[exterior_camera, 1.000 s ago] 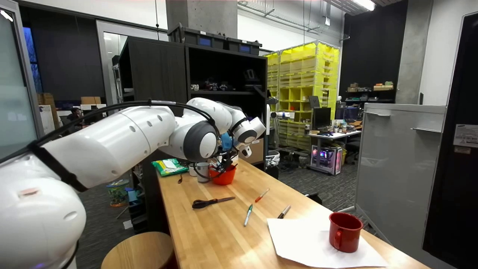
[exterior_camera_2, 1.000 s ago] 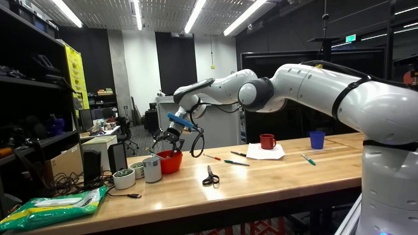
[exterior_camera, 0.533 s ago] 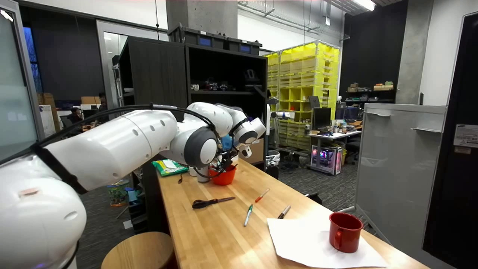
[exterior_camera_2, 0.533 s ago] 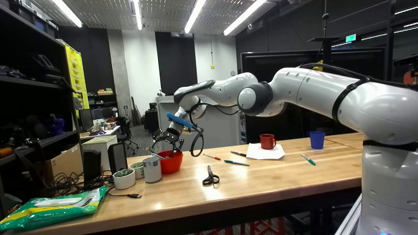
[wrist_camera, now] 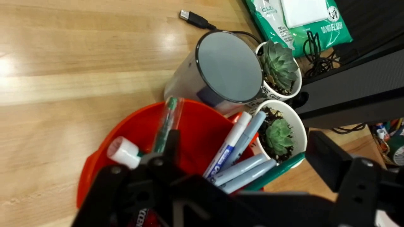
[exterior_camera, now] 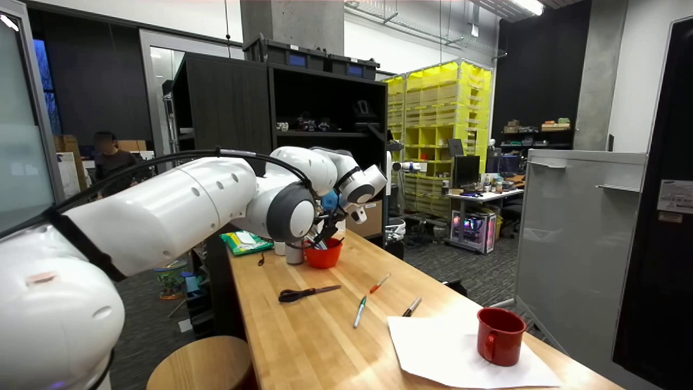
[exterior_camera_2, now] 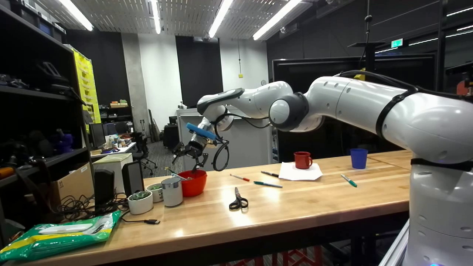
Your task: Remove one marker from the orange bowl
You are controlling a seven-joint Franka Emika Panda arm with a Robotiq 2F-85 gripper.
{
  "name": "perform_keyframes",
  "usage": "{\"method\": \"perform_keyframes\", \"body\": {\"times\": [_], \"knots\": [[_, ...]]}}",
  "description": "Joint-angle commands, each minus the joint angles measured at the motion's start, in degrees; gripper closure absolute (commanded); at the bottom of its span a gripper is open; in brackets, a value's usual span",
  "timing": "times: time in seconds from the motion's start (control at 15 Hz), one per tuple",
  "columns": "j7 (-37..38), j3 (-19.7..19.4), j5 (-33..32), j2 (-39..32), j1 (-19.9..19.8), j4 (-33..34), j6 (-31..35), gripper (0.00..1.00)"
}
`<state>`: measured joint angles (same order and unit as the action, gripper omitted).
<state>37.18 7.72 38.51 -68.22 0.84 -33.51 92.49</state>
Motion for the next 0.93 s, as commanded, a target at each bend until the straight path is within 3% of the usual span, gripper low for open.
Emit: {"method": "perform_keyframes", "body": {"times": [0.0, 0.87], "knots": [[4.19, -0.70, -1.05, -0.42, 0.54, 1.57, -2.79, 0.00], [9.88, -1.53, -1.82, -2.35, 0.16, 2.32, -8.16, 0.00]]}}
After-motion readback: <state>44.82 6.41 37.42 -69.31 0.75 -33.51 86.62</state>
